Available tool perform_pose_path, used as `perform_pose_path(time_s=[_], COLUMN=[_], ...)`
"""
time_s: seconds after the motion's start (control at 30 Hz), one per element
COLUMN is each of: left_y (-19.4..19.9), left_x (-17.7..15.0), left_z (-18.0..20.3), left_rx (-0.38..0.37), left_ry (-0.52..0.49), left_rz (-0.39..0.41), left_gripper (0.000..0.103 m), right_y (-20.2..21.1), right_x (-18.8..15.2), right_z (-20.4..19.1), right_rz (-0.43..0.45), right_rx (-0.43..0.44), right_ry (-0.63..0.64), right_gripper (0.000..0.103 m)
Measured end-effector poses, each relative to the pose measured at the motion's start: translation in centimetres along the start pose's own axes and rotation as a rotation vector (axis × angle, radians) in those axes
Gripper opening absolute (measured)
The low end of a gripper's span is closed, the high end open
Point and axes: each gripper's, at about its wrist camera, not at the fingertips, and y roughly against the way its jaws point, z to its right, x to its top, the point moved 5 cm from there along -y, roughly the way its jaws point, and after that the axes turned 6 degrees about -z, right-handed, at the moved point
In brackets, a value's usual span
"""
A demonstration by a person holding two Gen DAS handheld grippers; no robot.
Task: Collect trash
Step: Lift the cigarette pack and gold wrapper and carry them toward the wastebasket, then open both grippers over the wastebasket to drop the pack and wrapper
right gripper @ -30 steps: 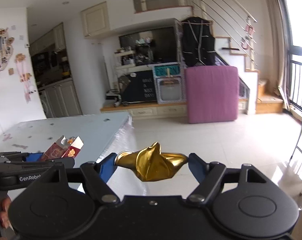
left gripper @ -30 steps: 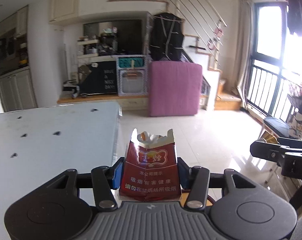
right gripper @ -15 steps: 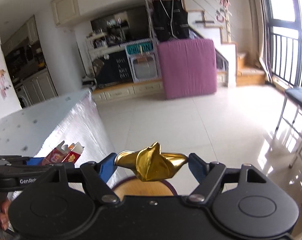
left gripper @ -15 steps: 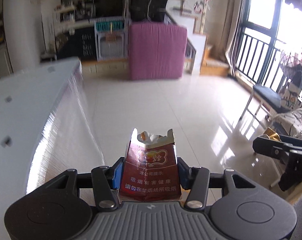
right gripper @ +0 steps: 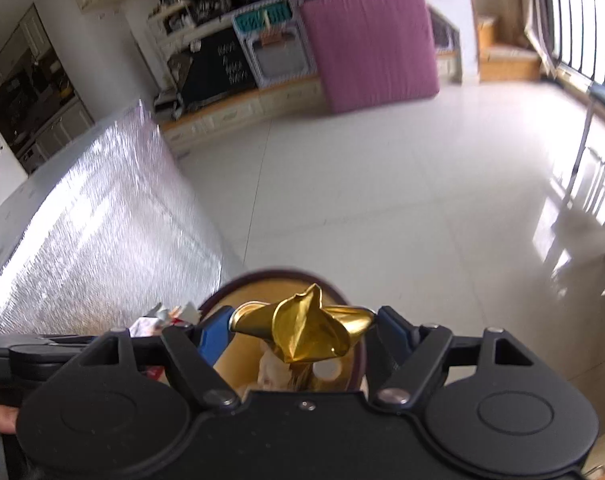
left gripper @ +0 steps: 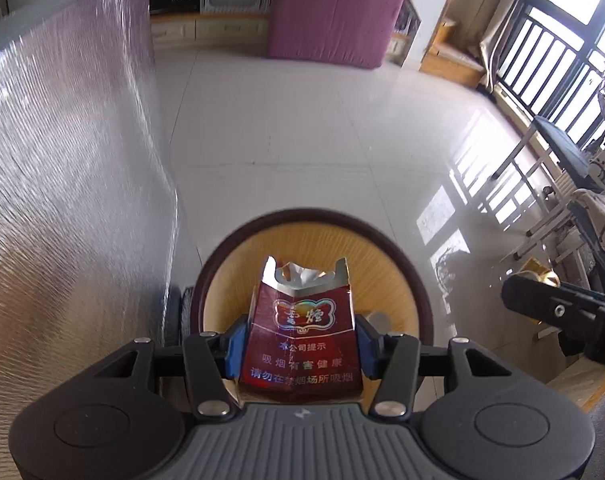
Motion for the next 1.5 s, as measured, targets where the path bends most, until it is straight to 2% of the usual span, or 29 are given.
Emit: perform_pose_path(time_s=[0.27, 0.37, 0.57, 0.77, 0.9, 1.07, 1.3, 1.33, 1.4, 1.43, 1.47, 1.5], left_y=[-4.7, -5.8, -7.1, -8.9, -10.4, -12.1, -13.1, -13.1, -13.3, -13.5, -13.6, -13.8], left_x=[0.6, 0.8, 1.3, 1.8, 2.0, 2.2, 3.3, 3.5, 3.7, 3.6, 3.6, 3.5], left_z=[-1.9, -2.2, -1.8, -0.8, -0.6, -0.4, 1.7, 2.0, 2.4, 2.4, 2.4, 2.2], left_rx=[-0.057, -0.056, -0.085, -0.151, -0.198, -0.229, -0.289, -0.292, -0.292, -0.282, -0.264, -0.254], left_ry=[0.075, 0.081, 0.082, 0.103, 0.139, 0.16, 0.139, 0.132, 0.11, 0.105, 0.102, 0.098], left_rz=[-0.091, -0.096, -0.102, -0.131, -0.159, -0.186, -0.2, -0.202, -0.211, -0.22, -0.221, -0.217], left_gripper=[0.054, 0.054, 0.054, 0.054, 0.054, 0.054, 0.054, 0.055, 0.07, 0.091, 0.095, 0.095], right_y=[-6.2, -8.5, -11.9, -13.6, -14.0, -14.2, -14.2, -14.1, -14.0, -13.9, -13.5, -13.4], right_x=[-3.5, -5.0, -6.5, -6.9, -6.4, -6.4, -6.3, -6.3, -6.3, -6.2, -6.1, -6.0], right_z=[-1.1, -1.7, -2.7, -2.4, -2.2, -1.9, -1.9, -1.8, -1.8, -1.7, -1.7, -1.6], right_rz=[-0.176, -0.235, -0.309, -0.328, -0.331, -0.336, -0.34, -0.336, -0.329, -0.326, -0.322, -0.319], right_rx=[0.033, 0.028, 0.028, 0.047, 0.05, 0.083, 0.122, 0.124, 0.127, 0.13, 0.131, 0.131], right_ry=[0.063, 0.113, 0.134, 0.127, 0.181, 0.186, 0.205, 0.202, 0.197, 0.193, 0.189, 0.189], right_gripper=[0.078, 0.078, 0.078, 0.078, 0.078, 0.079, 0.087, 0.087, 0.087, 0.087, 0.087, 0.087])
